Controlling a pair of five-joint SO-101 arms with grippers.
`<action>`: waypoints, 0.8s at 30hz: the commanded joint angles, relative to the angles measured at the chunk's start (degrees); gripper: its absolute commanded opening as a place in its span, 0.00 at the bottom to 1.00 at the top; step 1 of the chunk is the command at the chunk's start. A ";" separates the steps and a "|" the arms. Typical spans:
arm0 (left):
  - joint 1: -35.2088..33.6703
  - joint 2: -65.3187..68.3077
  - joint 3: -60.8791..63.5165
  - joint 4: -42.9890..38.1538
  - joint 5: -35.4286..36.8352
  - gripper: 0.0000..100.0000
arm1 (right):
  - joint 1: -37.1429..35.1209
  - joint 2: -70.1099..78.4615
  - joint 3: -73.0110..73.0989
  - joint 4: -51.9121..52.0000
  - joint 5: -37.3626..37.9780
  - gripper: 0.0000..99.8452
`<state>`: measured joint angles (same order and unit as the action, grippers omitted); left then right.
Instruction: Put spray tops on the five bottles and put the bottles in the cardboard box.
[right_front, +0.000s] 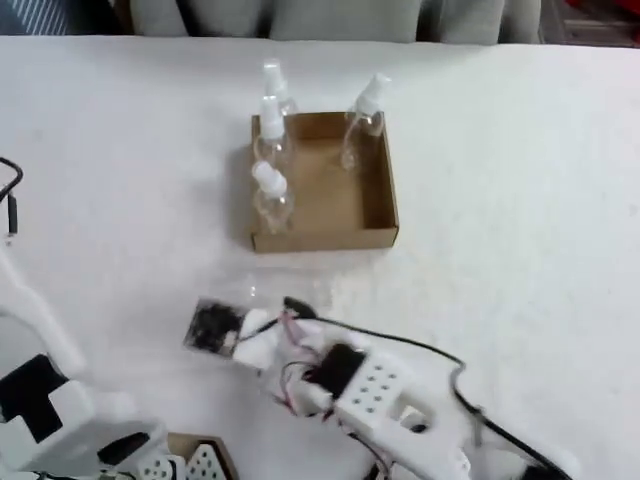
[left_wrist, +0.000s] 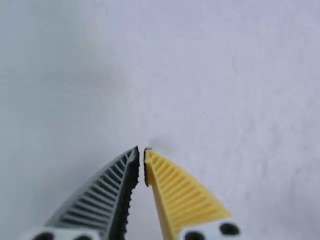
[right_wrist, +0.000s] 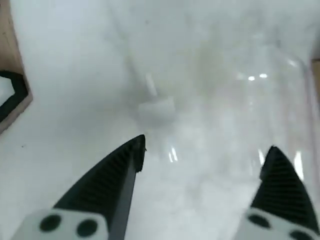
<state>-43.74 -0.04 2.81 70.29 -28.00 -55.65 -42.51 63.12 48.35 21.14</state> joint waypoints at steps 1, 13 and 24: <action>4.70 -0.48 -3.16 0.35 -3.87 0.02 | 7.08 -13.49 -2.29 7.60 0.26 0.19; 22.90 -0.75 -3.16 16.35 -16.26 0.02 | 31.69 -31.69 -1.14 17.63 0.79 0.04; 40.13 -17.98 5.36 29.80 -21.98 0.02 | 32.22 -21.05 3.96 8.92 5.36 0.04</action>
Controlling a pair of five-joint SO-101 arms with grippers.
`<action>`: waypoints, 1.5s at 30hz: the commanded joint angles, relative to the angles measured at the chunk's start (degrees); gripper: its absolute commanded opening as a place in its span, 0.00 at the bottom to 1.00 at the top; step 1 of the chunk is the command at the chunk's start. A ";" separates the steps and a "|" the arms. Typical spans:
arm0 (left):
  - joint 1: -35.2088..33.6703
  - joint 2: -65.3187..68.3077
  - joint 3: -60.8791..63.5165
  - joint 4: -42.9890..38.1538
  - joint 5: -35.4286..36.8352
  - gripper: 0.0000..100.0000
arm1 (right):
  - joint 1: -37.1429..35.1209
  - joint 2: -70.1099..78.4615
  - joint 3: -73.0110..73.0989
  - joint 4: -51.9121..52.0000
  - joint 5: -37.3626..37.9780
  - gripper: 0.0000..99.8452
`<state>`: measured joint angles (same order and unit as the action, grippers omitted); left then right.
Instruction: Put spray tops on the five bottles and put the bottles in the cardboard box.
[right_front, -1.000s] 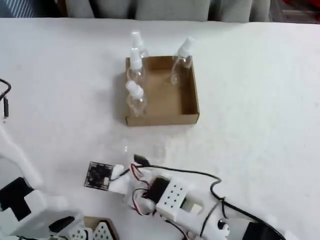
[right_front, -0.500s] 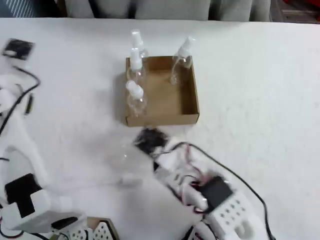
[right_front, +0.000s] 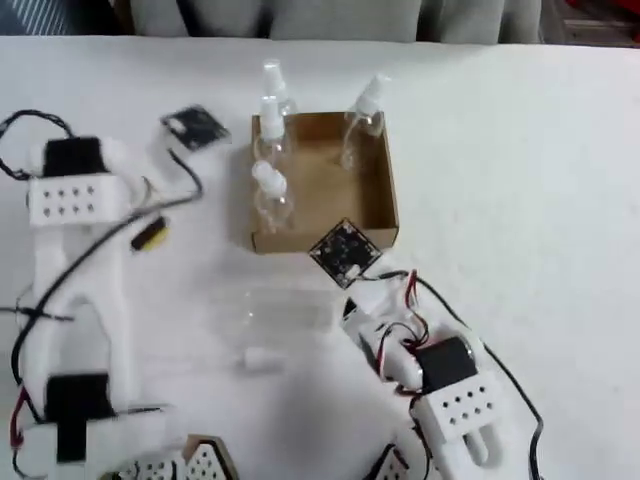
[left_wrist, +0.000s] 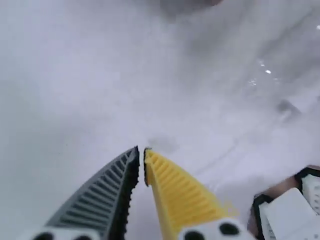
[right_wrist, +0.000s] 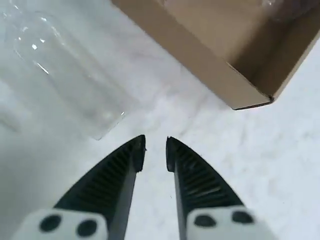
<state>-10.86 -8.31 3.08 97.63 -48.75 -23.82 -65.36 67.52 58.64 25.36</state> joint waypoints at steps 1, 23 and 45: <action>9.36 -12.26 8.70 1.76 -1.32 0.02 | 0.40 2.24 -0.44 -1.36 1.41 0.04; 33.27 -45.49 56.18 -12.04 -4.84 0.10 | 42.07 4.09 6.68 -13.14 -2.55 0.04; 42.59 -45.32 66.37 -27.96 -5.27 0.16 | 43.56 4.18 8.70 -14.20 -0.35 0.04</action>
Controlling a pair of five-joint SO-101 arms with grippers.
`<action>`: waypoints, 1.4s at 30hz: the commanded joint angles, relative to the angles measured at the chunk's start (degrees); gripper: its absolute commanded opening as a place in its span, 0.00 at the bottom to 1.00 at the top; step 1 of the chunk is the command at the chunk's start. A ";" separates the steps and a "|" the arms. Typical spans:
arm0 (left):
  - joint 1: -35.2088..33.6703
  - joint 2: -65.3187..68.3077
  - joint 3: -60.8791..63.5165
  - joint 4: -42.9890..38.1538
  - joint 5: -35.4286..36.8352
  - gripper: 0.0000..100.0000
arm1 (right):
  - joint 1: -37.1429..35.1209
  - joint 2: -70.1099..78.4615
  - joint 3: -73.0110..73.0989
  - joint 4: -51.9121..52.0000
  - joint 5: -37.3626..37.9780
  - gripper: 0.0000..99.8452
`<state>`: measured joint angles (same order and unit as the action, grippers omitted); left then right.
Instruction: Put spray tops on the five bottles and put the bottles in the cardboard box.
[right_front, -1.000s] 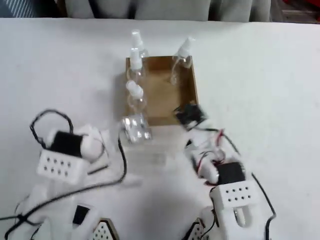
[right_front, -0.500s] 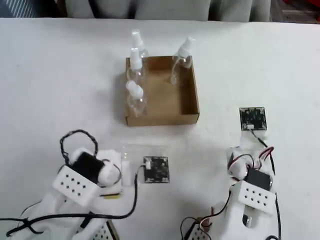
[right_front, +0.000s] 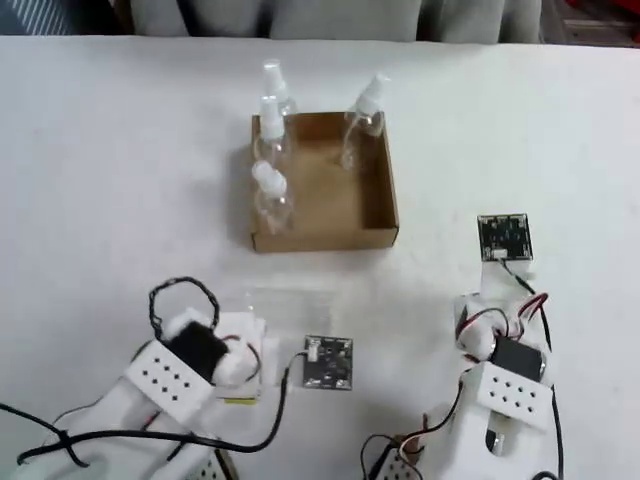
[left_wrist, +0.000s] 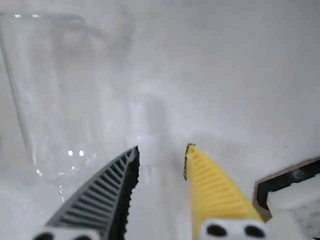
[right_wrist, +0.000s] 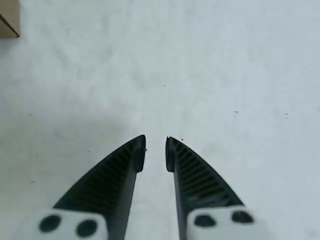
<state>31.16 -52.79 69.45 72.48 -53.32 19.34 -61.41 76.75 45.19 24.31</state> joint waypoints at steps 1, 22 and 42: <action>0.57 -0.84 0.00 -3.34 -0.70 0.16 | 0.40 0.22 -0.53 -0.75 0.79 0.04; -5.32 14.64 -2.55 -12.84 -2.37 0.16 | 0.22 0.04 0.18 -0.84 0.88 0.04; -1.98 25.36 -7.91 -14.59 2.37 0.18 | 0.22 0.04 0.26 -0.84 0.88 0.04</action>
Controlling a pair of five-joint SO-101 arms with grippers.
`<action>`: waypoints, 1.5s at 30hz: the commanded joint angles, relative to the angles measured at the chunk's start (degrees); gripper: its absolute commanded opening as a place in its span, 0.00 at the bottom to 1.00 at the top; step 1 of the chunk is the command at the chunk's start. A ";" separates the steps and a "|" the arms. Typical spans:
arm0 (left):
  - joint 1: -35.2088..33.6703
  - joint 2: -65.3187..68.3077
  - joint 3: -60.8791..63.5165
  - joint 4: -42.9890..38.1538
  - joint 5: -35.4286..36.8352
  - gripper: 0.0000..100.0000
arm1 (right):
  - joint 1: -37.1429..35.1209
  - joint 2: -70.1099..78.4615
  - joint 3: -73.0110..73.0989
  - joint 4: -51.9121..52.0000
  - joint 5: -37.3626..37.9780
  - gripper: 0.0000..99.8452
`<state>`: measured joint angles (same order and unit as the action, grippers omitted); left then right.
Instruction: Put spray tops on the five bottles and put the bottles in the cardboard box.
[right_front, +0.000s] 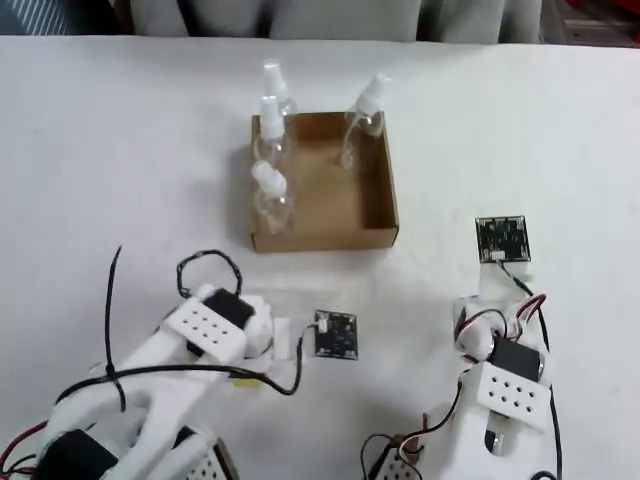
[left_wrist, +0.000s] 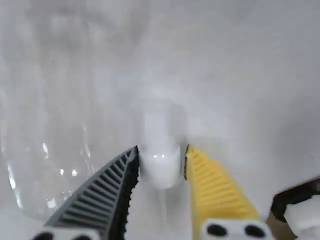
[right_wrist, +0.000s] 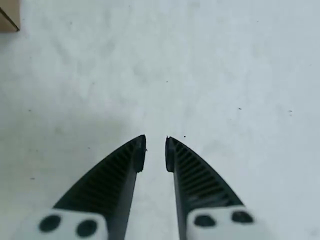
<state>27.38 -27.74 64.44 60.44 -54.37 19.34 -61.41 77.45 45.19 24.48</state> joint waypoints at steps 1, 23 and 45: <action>1.71 0.31 -2.90 -2.55 3.96 0.20 | 0.22 0.04 -0.44 -0.84 0.70 0.04; -1.54 2.24 -3.16 -2.81 6.77 0.20 | 0.22 0.04 -0.35 -0.84 0.70 0.04; -1.19 10.86 -10.20 3.78 7.47 0.02 | 0.31 0.13 -0.26 -0.84 0.70 0.04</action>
<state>26.59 -14.81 56.79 62.55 -47.34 19.34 -61.41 77.45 45.19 24.48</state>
